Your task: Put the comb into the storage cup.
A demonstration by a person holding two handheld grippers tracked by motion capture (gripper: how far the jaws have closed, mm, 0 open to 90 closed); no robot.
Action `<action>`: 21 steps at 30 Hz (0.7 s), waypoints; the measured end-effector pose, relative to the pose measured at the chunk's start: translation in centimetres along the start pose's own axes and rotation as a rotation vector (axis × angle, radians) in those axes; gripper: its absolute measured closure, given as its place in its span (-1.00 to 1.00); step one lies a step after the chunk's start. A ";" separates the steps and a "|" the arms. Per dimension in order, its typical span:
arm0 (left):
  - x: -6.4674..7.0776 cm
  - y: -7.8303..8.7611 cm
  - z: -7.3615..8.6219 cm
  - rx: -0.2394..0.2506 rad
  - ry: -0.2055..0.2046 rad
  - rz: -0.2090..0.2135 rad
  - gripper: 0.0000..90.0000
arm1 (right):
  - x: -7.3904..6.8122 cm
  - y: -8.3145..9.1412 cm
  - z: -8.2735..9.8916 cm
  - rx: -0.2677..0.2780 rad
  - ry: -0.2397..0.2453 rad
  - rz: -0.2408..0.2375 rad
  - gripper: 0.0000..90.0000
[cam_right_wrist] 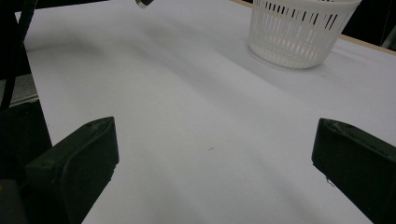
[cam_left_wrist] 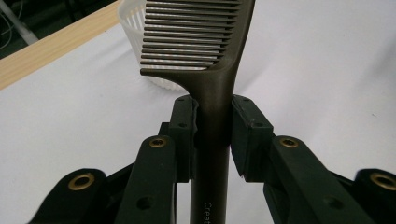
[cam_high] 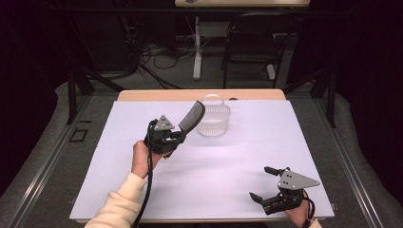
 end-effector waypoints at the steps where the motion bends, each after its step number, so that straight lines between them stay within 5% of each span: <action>1: 0.0 0.0 -0.1 -0.004 -0.001 0.001 0.60 | 0.0 0.0 0.0 0.002 0.000 0.000 -1.00; 21: -0.7 0.1 -2.8 0.026 -0.027 -0.005 0.60 | -0.1 -0.1 0.0 -0.001 -0.003 -0.006 -0.99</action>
Point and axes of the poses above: each handheld gripper's, and its own axes: y roughly backward along the jaws, z roughly out of its underside, x roughly to its right, the point moved 9 cm from there along -y, roughly forward along the jaws, and after that the axes turned 10 degrees about -y, right-handed, at the moved point
